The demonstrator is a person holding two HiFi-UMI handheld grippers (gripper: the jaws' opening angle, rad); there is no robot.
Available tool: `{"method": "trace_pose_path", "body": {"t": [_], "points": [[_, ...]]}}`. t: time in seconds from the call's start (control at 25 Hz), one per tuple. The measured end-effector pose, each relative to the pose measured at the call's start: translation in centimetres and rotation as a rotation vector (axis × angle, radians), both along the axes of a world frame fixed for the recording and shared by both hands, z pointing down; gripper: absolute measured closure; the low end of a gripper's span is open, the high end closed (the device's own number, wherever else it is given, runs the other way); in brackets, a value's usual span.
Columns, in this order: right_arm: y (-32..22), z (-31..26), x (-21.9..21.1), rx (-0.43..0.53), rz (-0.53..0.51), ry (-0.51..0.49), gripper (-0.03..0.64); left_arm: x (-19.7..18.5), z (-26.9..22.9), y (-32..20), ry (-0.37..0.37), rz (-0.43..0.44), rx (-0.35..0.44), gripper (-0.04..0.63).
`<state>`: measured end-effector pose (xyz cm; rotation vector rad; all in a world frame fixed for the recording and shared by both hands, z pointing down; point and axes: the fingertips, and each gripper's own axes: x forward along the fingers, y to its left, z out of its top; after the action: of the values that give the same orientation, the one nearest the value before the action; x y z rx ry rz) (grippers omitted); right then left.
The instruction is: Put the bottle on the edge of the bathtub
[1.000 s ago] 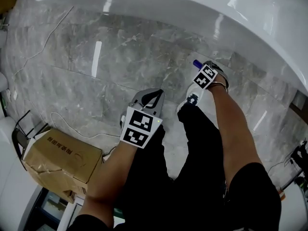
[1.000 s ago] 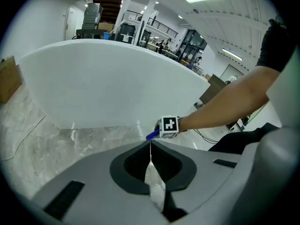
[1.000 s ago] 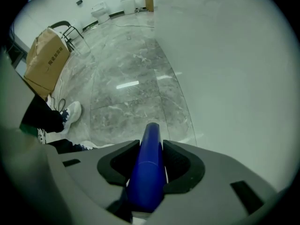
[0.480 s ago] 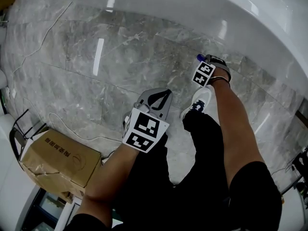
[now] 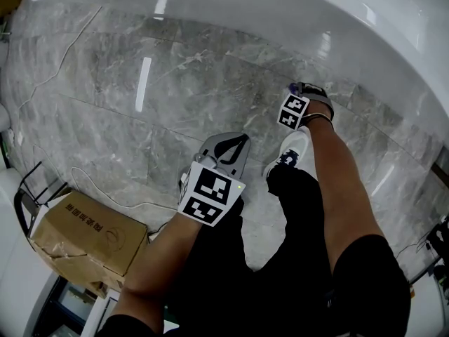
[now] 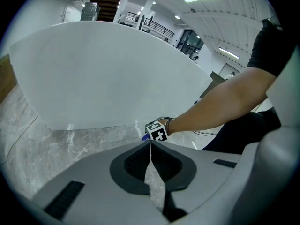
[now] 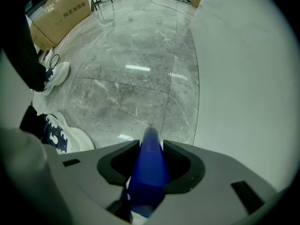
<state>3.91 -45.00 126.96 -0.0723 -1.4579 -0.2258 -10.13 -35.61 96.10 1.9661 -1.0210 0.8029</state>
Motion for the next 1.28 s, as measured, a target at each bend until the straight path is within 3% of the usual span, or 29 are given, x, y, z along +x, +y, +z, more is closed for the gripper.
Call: {"method": "trace_pose_path", "body": {"t": [0.4, 0.72, 1.28], "points": [[-0.6, -0.4, -0.4, 0.015, 0.038, -0.041, 0.437, -0.8, 0.0, -1.0, -0.021, -0.005, 0.006, 0.578], [-0.6, -4.1, -0.9, 0.049, 0.019, -0.072, 0.436, -1.0, -2.8, -0.6, -0.018, -0.018, 0.007, 0.577], [2.0, -23.6, -0.6, 0.087, 0.067, -0.113, 0.434, -0.2, -18.6, 0.8, 0.013, 0.005, 0.045, 0.578]]}}
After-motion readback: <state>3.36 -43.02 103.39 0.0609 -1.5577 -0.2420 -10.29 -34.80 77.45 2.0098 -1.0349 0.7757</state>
